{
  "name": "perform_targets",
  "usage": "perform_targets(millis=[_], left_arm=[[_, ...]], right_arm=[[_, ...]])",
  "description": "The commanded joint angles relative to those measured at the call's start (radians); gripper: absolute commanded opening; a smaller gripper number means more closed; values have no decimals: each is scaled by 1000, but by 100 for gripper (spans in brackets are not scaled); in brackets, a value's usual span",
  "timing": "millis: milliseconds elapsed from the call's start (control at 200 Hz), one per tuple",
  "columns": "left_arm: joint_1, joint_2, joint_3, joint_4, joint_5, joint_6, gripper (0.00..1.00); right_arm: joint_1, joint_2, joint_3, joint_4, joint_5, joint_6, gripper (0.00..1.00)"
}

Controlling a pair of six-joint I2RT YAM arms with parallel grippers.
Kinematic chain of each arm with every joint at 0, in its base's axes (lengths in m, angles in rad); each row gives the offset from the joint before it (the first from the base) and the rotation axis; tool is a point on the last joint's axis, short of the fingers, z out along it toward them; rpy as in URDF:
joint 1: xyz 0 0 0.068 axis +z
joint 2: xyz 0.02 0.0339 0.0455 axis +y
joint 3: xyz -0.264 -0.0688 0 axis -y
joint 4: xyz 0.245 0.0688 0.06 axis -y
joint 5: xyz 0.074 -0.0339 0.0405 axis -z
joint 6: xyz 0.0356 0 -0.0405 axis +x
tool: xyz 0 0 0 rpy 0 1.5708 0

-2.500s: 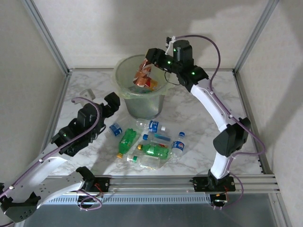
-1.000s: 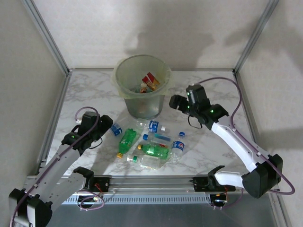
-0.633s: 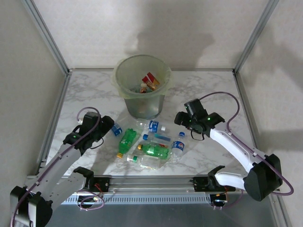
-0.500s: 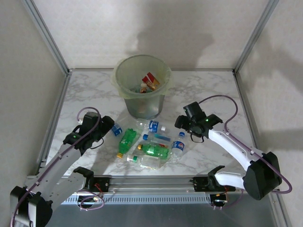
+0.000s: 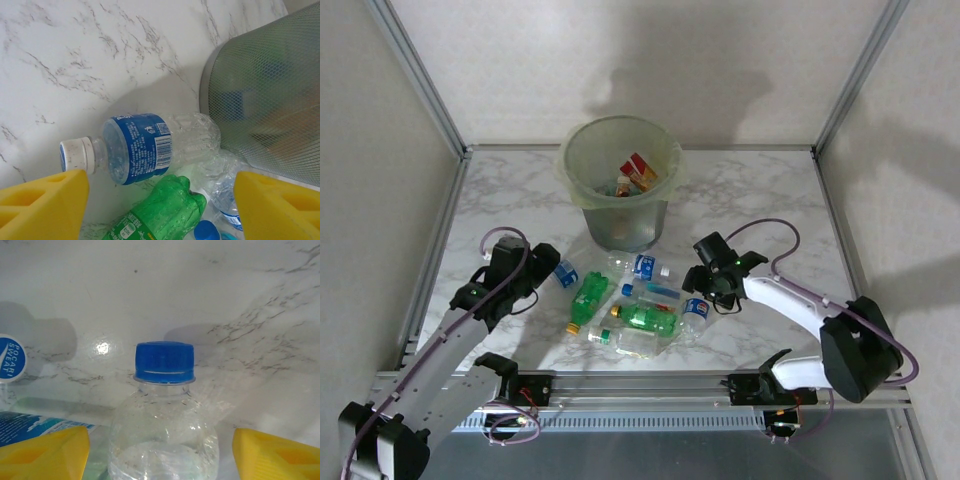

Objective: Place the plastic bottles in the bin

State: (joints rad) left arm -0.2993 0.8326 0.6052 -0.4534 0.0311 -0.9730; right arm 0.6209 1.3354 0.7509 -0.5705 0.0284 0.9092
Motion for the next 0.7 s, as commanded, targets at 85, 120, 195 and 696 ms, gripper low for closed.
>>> perform_targets(millis=[85,120,195,696], left_arm=[[5,-18,6,7,1,0,76],[5,-20,6,12,3,0,76],[5,-19,8,15,6,-1,76],[4,-20,48,3,-15,27,75]], right_arm=[[7,39,-24,44,-3,26,71],[7,45,-28,46,-2,28,71],[7,58,-38,57,-3,32,70],[-1,67,-67,90,13,37,52]])
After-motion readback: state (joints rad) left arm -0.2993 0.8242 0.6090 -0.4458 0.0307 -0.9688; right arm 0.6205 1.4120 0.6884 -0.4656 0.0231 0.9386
